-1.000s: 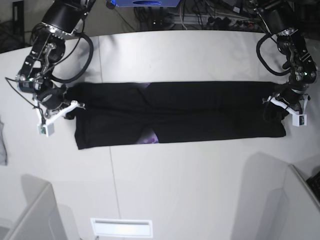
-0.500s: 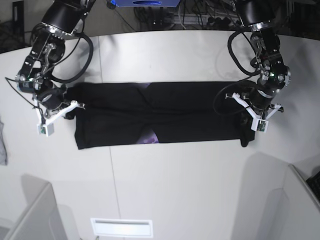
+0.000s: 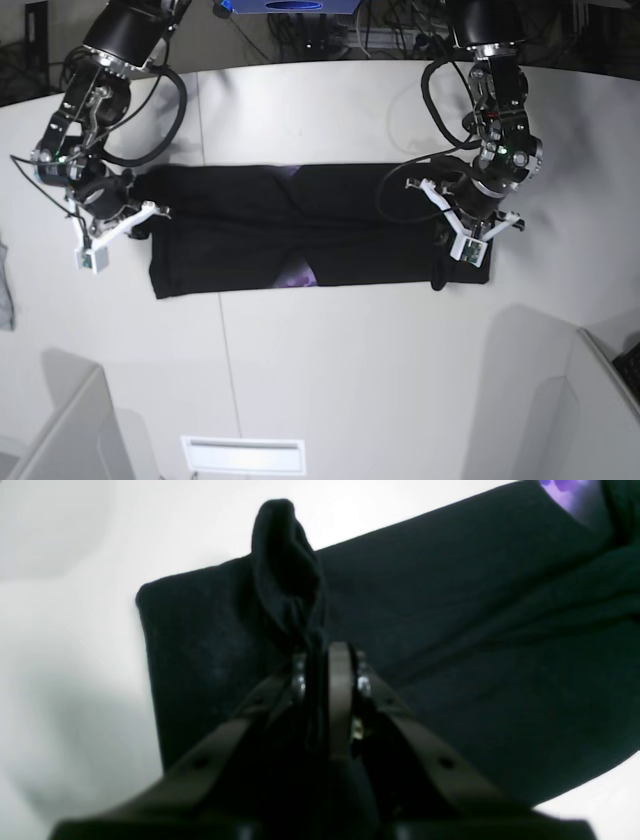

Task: Fold the T-shirt properly
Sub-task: 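Carry the strip end with the left gripper toward the right gripper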

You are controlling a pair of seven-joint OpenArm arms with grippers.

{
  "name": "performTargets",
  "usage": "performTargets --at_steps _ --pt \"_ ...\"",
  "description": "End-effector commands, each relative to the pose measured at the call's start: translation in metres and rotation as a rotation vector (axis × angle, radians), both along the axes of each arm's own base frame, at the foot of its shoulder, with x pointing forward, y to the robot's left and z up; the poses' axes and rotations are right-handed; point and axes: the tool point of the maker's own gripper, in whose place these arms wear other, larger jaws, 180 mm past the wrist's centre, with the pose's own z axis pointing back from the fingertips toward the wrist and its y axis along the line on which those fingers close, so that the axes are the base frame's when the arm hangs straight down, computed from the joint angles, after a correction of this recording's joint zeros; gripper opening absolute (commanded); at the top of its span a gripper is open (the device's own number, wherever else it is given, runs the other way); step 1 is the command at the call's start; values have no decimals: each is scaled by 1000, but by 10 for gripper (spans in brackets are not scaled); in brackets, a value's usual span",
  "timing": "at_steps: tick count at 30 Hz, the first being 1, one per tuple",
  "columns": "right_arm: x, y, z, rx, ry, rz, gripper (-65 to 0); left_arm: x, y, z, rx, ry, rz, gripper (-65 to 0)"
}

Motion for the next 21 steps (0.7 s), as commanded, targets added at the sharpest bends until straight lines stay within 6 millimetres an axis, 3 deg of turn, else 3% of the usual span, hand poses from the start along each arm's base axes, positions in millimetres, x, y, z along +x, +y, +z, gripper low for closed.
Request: performTargets --at_steps 1,18,21 --pt "9 -4 12 -10 -47 -3 -650 10 -7 15 -16 -59 -13 -650" --pt "5 -5 -4 9 -5 -7 -650 16 -67 16 -108 -59 -46 -650" --pt "6 -5 -3 9 -6 -7 -650 17 -93 20 -119 -66 -112 -650"
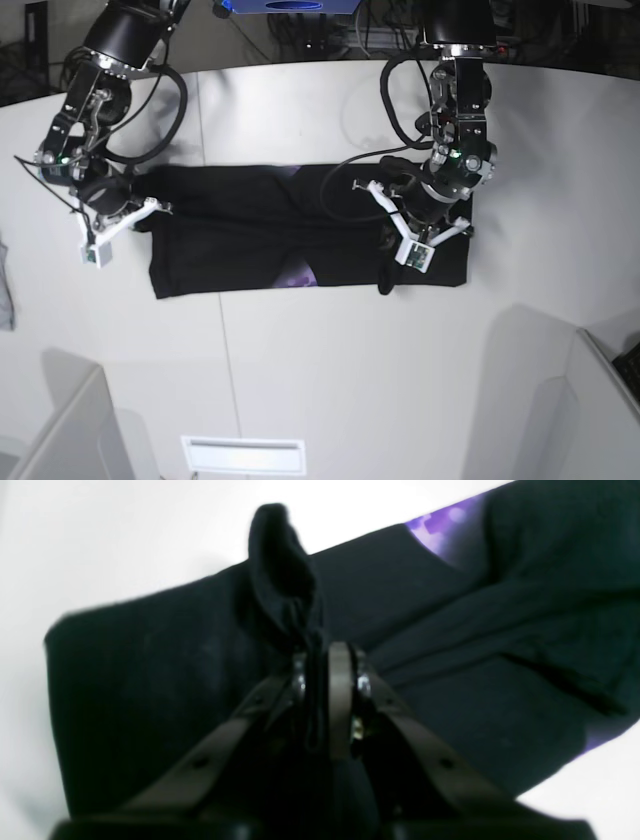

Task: Fold the T-shirt properly
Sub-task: 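Carry the strip end with the left gripper toward the right gripper, then release the folded end and raise the left gripper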

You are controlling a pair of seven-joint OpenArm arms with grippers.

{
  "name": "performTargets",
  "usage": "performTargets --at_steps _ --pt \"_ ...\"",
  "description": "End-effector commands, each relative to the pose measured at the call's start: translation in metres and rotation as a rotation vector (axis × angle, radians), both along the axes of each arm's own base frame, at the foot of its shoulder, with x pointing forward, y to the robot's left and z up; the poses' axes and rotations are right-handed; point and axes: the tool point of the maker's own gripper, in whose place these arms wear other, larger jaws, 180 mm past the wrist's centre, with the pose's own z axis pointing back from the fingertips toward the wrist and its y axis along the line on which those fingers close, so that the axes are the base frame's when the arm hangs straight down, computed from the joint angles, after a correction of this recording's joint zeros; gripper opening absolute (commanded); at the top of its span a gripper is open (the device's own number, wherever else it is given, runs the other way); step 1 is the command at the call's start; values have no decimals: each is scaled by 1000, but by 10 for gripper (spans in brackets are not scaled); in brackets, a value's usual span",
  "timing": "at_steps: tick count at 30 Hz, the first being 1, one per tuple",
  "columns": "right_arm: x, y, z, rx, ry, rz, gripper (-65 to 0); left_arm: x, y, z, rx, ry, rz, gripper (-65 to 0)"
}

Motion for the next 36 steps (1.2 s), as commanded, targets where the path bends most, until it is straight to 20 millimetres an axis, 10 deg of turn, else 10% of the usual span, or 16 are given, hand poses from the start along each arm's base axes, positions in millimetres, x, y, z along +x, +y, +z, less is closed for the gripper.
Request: performTargets --at_steps 1,36 --pt "11 -4 14 -8 -56 -4 -650 9 -13 17 -41 -59 -18 -650" --pt "13 -4 15 -7 -62 -4 -650 25 -53 7 -94 -14 -38 -650"
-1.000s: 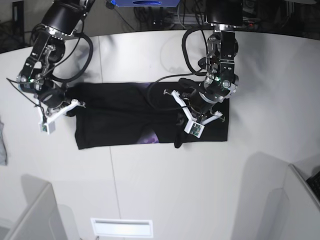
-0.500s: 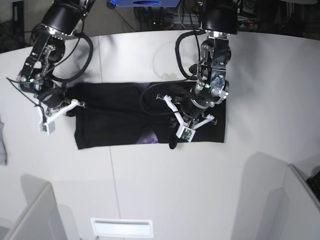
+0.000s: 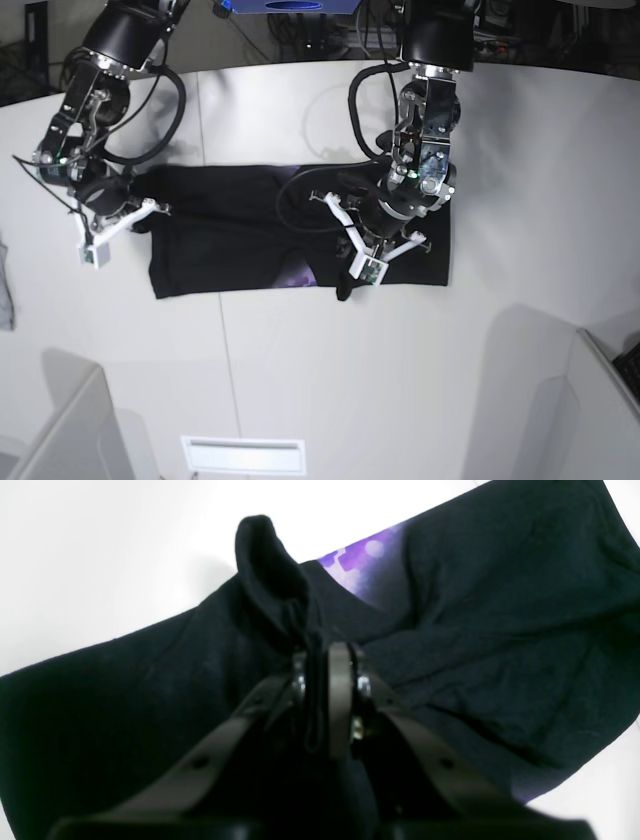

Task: Fold the T-shirt properly
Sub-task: 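Release the folded end and raise the left gripper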

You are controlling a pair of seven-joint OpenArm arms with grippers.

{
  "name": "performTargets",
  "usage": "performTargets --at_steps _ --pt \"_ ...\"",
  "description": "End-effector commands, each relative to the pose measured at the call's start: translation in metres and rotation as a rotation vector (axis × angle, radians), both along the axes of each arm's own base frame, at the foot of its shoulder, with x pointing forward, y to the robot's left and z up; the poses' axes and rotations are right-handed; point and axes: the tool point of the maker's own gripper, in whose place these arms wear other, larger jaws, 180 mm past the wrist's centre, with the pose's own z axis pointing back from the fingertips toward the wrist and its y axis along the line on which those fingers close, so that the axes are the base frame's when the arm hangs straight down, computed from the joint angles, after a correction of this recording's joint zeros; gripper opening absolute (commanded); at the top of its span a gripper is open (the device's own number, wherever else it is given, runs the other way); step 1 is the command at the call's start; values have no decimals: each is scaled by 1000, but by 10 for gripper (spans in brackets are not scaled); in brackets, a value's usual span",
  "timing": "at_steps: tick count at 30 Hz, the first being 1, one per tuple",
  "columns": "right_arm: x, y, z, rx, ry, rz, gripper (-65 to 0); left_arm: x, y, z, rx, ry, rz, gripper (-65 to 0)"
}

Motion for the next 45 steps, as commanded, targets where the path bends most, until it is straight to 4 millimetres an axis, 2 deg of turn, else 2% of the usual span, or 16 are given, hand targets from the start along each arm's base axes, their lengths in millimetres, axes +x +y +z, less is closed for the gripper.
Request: performTargets --at_steps 1,7,10,13,17,21,26,28,30,32,33,35,37,41,43,45 --pt "12 -2 14 -9 -57 0 -650 10 -7 16 -32 -53 -8 -650" --pt "12 -3 14 -9 -57 -1 -650 9 -7 15 -32 -51 -9 -635" --pt "11 -4 14 -9 -57 -4 -650 9 -9 10 -32 -38 -13 -494" --pt "11 -4 13 -9 -54 -5 -650 2 -29 7 -32 -28 -72 -364" --pt "10 -4 13 -8 -52 -5 -650 -4 -57 8 -30 -32 -157 -262" --pt "10 -5 13 -9 -54 -7 -650 -10 -82 10 -44 -33 -215 -234" --pt "11 -5 14 -10 -55 -7 -650 -7 -80 42 -67 -115 -201 -237" --pt "13 -5 16 -11 -63 -6 -650 -4 -60 54 -76 -149 -137 -239" --pt "19 -5 22 -12 -78 -5 -642 -1 -21 60 -73 -167 -25 -240" --pt "22 -5 24 -8 -82 -5 -495 -4 24 57 -54 -163 97 -276" --pt "25 -5 27 -8 -92 -3 -440 -6 45 54 -41 -156 149 -323" --pt "31 -5 31 -6 -105 -5 -347 -13 94 44 -4 -132 271 -497" --pt "38 -3 32 11 -110 -1 -315 -22 136 37 40 -113 360 -650" --pt "47 -4 17 96 -94 44 -302 -47 207 25 130 -73 493 -650" --pt "51 -4 5 168 -67 21 -294 -58 228 23 161 -61 501 -650" --pt "50 -16 -5 200 -38 -8 -288 -68 249 28 138 -73 523 -650"
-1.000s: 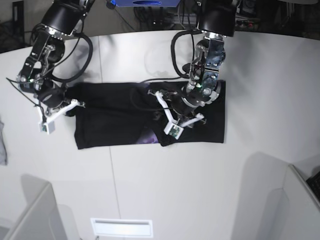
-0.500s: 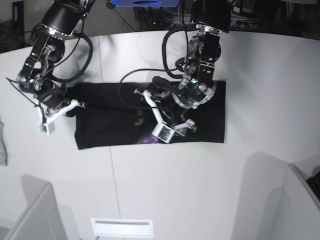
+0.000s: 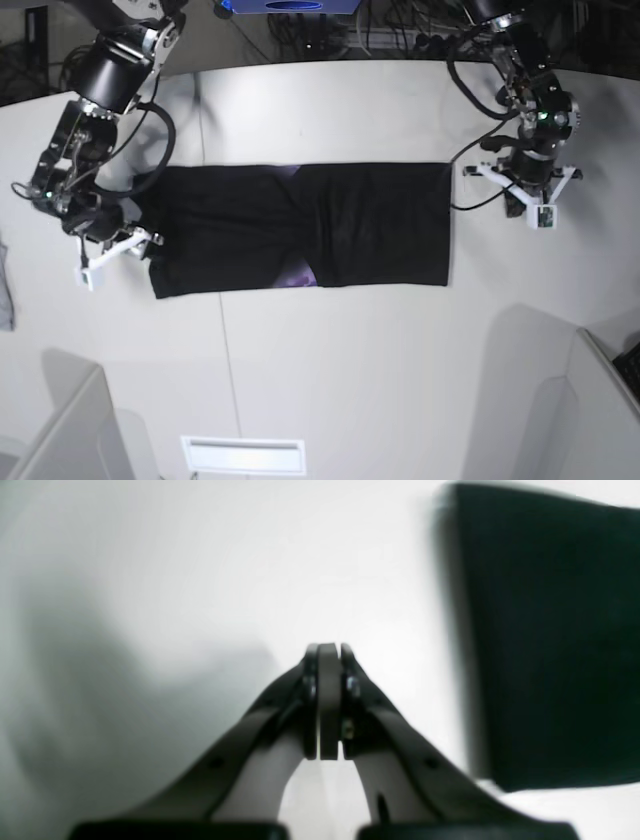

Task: Fold the T-shirt properly

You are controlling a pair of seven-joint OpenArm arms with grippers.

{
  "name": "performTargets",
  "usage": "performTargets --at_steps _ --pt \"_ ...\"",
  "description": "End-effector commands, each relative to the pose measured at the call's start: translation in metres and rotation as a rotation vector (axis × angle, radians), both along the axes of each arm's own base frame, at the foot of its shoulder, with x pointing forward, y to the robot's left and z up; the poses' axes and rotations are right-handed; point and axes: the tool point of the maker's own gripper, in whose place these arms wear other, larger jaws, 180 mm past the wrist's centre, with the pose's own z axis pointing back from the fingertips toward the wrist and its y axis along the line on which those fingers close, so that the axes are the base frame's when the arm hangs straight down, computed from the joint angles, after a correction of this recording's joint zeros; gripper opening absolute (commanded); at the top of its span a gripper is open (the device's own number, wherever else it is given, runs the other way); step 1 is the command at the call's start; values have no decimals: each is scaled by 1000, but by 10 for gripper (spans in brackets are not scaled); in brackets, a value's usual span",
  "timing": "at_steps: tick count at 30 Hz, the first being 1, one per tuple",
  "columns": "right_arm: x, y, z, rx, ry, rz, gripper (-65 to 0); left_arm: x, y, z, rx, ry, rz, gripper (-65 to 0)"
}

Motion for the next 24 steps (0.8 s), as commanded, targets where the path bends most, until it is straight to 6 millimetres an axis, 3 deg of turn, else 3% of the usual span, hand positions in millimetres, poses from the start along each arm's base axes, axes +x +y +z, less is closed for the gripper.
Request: performTargets --at_steps 1,5,8,18,24 --pt "14 -11 14 0 -50 -17 -288 3 12 14 -7 -62 7 -650" --pt "16 -12 1 27 -5 -15 -266 -12 46 8 -41 -55 62 -650" --pt "17 -11 -7 52 18 -20 -252 -17 55 1 -44 -29 67 -650" --pt "8 4 -25 87 61 35 -252 -13 53 -1 -54 -31 64 -650" --pt "-5 16 -38 80 108 85 -254 3 45 -3 -76 -42 50 -650"
